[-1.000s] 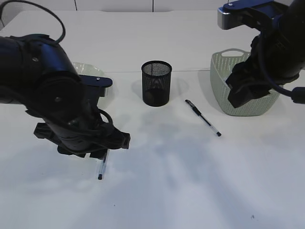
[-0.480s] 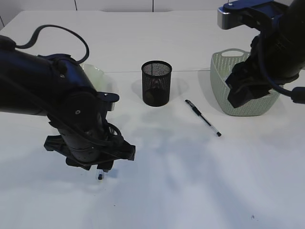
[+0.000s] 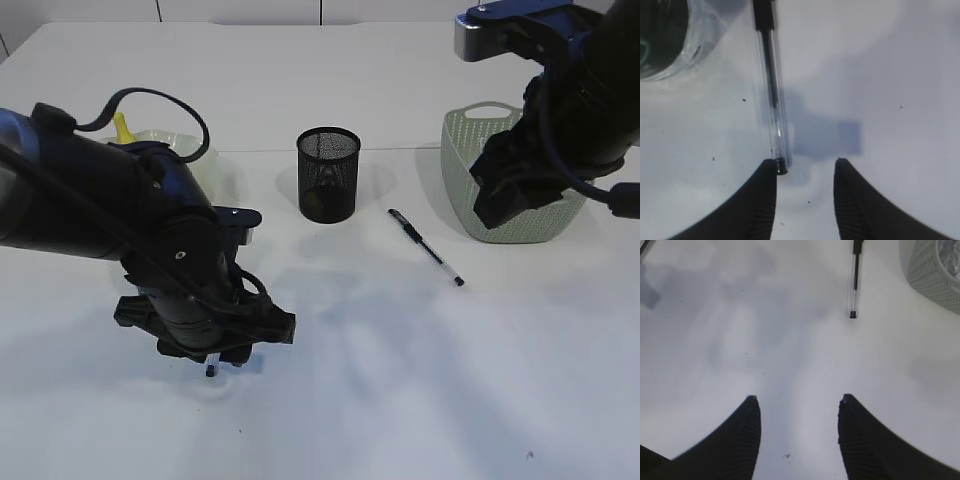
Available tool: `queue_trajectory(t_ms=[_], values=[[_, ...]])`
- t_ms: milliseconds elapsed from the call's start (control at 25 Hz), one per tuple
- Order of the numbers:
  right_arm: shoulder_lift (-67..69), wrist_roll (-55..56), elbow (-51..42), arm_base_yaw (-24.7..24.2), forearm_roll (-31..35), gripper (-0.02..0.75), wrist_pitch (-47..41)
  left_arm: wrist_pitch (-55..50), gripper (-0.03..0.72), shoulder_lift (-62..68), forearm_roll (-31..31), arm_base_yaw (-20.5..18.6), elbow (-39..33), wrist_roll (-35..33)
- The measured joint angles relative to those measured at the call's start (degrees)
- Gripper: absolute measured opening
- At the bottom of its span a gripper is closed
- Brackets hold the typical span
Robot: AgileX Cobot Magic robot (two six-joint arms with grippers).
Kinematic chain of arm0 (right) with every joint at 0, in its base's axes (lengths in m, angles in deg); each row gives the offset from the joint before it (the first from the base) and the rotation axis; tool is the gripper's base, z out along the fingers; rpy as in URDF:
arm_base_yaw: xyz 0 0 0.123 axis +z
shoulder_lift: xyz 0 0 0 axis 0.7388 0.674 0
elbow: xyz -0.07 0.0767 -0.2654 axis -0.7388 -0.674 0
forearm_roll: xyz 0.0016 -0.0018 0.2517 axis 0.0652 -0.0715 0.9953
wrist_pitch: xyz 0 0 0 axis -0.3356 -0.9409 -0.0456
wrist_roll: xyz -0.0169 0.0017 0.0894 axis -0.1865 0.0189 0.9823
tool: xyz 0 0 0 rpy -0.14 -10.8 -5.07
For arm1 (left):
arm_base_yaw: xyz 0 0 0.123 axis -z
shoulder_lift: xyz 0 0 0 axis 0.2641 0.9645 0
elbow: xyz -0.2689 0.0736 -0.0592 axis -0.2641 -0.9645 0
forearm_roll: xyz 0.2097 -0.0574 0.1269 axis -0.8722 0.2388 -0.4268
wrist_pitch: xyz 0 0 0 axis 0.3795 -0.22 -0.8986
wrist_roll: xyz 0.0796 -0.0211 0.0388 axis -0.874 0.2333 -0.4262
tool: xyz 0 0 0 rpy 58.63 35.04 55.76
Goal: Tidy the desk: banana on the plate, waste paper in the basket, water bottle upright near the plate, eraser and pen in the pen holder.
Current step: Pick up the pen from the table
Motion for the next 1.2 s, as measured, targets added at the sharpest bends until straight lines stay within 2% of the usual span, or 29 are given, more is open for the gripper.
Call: queue_trajectory(t_ms=[320,1200], values=[[0.0,0.0,0.0,0.0,0.0,0.378,0.0,1.3,0.265,0.52,0.0,-3.13,0.02,0.0],[0.0,0.0,0.0,0.0,0.0,0.378,0.0,2.65,0.264,3.64,1.75,-3.22,0.12,0.21]])
